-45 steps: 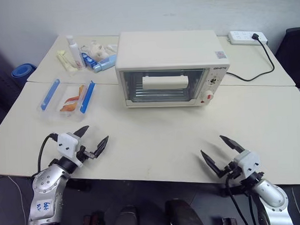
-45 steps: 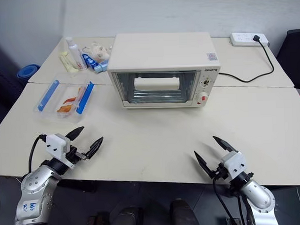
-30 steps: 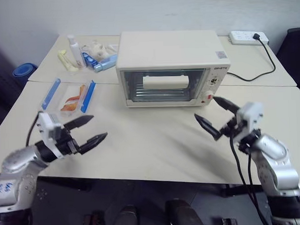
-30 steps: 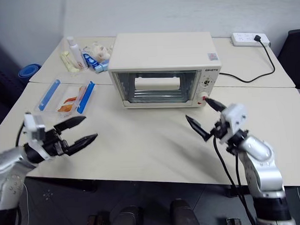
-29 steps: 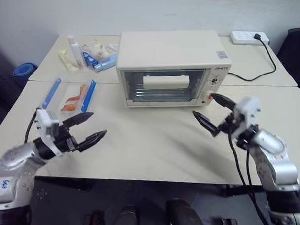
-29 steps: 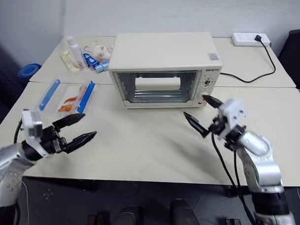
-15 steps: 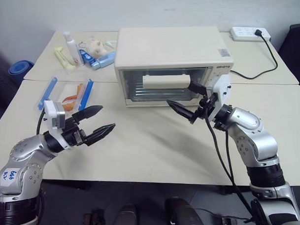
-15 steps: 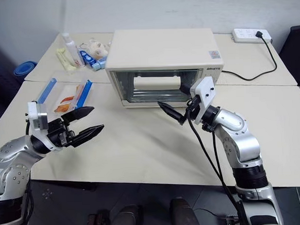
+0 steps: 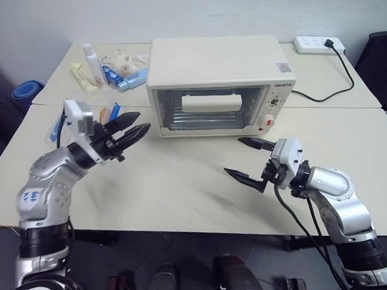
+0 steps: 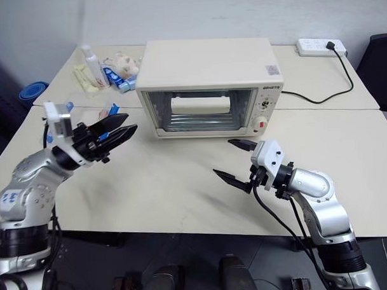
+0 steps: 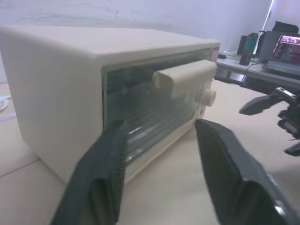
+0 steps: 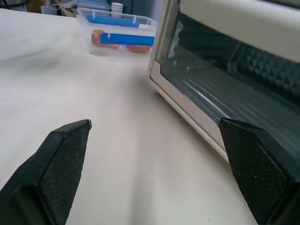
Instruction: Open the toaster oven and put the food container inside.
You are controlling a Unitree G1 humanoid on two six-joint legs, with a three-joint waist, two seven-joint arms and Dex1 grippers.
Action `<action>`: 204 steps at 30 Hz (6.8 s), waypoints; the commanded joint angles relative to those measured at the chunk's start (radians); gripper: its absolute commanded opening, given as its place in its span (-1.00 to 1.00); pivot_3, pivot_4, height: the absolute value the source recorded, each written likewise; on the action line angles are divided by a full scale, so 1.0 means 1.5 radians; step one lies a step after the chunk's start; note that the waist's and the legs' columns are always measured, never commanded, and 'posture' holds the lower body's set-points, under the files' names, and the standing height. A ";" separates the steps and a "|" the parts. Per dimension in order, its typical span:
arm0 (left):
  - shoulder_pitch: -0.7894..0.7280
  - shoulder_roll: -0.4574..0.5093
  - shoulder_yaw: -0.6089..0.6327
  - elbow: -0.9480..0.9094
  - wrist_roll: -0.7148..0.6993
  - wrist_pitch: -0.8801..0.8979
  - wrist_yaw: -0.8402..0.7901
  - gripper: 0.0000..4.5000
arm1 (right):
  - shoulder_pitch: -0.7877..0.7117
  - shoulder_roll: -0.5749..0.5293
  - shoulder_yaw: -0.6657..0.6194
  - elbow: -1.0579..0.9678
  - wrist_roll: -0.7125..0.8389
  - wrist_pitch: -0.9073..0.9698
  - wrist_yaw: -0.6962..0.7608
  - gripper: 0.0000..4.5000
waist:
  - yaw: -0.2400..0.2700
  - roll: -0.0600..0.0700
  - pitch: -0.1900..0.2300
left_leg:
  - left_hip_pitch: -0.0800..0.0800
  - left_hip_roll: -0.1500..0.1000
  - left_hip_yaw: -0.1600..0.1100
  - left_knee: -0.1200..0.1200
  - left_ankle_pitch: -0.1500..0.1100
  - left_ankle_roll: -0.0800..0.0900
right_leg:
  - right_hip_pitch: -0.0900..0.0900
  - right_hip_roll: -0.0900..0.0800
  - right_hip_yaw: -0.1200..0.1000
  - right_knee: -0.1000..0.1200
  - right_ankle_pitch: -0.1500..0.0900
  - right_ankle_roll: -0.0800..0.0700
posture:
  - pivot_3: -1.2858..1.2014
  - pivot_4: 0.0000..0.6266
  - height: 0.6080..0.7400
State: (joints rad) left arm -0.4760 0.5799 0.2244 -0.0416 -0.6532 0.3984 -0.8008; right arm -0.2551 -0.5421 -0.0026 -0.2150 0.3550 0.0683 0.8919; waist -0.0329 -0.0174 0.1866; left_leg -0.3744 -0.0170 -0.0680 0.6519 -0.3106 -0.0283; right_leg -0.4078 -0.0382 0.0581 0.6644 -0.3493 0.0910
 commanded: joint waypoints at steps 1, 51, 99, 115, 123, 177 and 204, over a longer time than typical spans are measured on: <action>-0.010 0.009 0.015 0.013 -0.007 -0.019 -0.041 -0.55 | -0.014 0.008 -0.001 -0.003 -0.004 -0.016 -0.007 1.00 | -0.001 0.000 0.000 | 0.000 0.000 0.000 0.000 0.000 0.000 | 0.000 0.000 0.000 0.000 0.000 0.000 | 0.03 -0.52 1.00; 0.072 0.031 0.062 -0.017 -0.050 0.016 -0.104 0.21 | -0.072 0.045 -0.020 0.039 0.026 -0.038 -0.016 1.00 | 0.003 0.000 0.000 | -0.001 0.000 0.000 0.000 0.000 -0.001 | -0.001 -0.001 0.000 -0.001 0.000 0.000 | 0.03 -0.52 1.00; -0.059 0.003 0.059 0.161 0.006 -0.051 -0.095 -0.97 | -0.003 -0.010 0.002 0.007 -0.023 -0.099 0.049 1.00 | 0.003 0.000 0.000 | -0.001 -0.001 0.000 0.001 0.000 0.000 | -0.001 -0.001 0.000 0.001 0.000 0.000 | 0.03 -0.52 1.00; -0.154 -0.099 -0.089 0.271 0.107 -0.101 -0.159 -0.97 | 0.072 -0.022 -0.026 0.009 -0.049 -0.166 0.032 1.00 | 0.004 0.000 0.000 | -0.001 -0.001 0.000 0.003 0.001 -0.002 | -0.001 -0.001 0.000 0.003 0.000 0.000 | 0.03 -0.52 1.00; -0.101 -0.058 -0.149 0.243 0.176 -0.118 -0.204 -0.97 | 0.323 -0.055 -0.193 -0.060 -0.001 -0.194 0.018 1.00 | 0.010 0.000 0.000 | -0.001 -0.002 0.000 0.003 0.000 0.000 | 0.000 -0.001 0.000 0.003 0.000 0.000 | 0.03 -0.52 1.00; -0.082 -0.004 0.321 0.146 -0.335 0.428 0.918 0.99 | 0.028 0.022 -0.010 0.016 0.098 -0.188 0.167 1.00 | 0.021 -0.003 -0.001 | 0.002 -0.002 -0.003 0.003 0.000 -0.002 | 0.005 -0.002 -0.003 -0.002 0.000 0.001 | 0.03 -0.52 1.00; -0.225 0.016 0.311 0.300 -0.158 0.422 0.900 -0.49 | 0.055 0.041 0.002 0.006 0.078 -0.190 0.142 1.00 | 0.017 -0.003 -0.001 | 0.002 -0.002 -0.001 0.004 0.000 -0.003 | 0.004 -0.002 -0.002 0.000 0.001 0.001 | 0.03 -0.52 1.00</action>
State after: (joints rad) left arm -0.8066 0.5699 0.6623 0.4331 -0.9077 1.0260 0.5530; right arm -0.1721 -0.4908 -0.0025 -0.1923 0.4655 -0.1975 1.1135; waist -0.0077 -0.0224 0.1845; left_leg -0.3720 -0.0196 -0.0701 0.6582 -0.3101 -0.0324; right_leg -0.4024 -0.0413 0.0556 0.6639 -0.3484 0.0927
